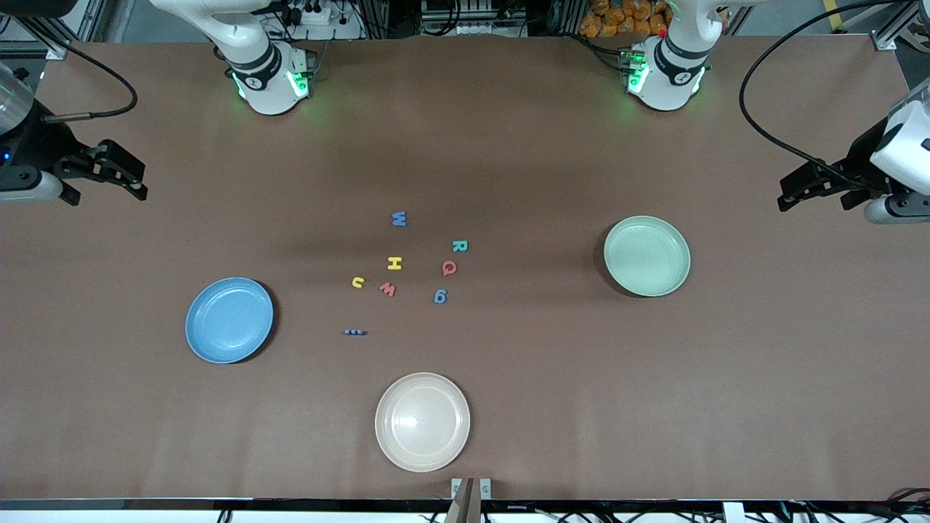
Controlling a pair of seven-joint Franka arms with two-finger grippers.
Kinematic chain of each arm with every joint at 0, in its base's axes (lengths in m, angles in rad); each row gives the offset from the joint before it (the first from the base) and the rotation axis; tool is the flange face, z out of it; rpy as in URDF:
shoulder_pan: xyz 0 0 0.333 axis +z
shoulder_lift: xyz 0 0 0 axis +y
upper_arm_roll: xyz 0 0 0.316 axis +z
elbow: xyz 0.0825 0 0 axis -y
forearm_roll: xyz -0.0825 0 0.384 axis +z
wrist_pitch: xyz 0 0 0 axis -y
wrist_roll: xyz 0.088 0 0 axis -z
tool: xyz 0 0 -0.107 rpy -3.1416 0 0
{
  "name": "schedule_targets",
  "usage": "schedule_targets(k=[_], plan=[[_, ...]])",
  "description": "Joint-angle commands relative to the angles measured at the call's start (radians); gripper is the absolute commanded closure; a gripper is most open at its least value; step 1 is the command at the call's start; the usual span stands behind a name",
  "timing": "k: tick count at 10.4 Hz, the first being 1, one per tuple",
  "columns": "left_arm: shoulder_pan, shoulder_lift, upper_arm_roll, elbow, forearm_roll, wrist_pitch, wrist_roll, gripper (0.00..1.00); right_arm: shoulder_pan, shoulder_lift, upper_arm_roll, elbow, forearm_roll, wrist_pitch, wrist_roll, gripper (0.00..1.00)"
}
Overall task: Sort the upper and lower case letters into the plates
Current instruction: 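Grasp the blue m with the right gripper while the left gripper reaches letters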
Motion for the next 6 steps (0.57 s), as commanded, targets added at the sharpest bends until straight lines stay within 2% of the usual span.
schedule_targets(k=[1,4,6], plan=[[-0.010,-0.024,0.007,-0.023,0.015,0.007,-0.010,0.00,0.009,0.013,-0.007,0.030,-0.016,-0.015,-0.010,0.00],[-0.009,-0.016,-0.003,-0.014,0.005,-0.025,-0.019,0.00,0.009,0.015,-0.007,0.031,-0.016,-0.013,-0.009,0.00],[-0.017,-0.007,-0.086,-0.014,0.002,-0.065,-0.025,0.00,0.024,0.051,-0.010,0.044,0.000,-0.005,-0.007,0.00]])
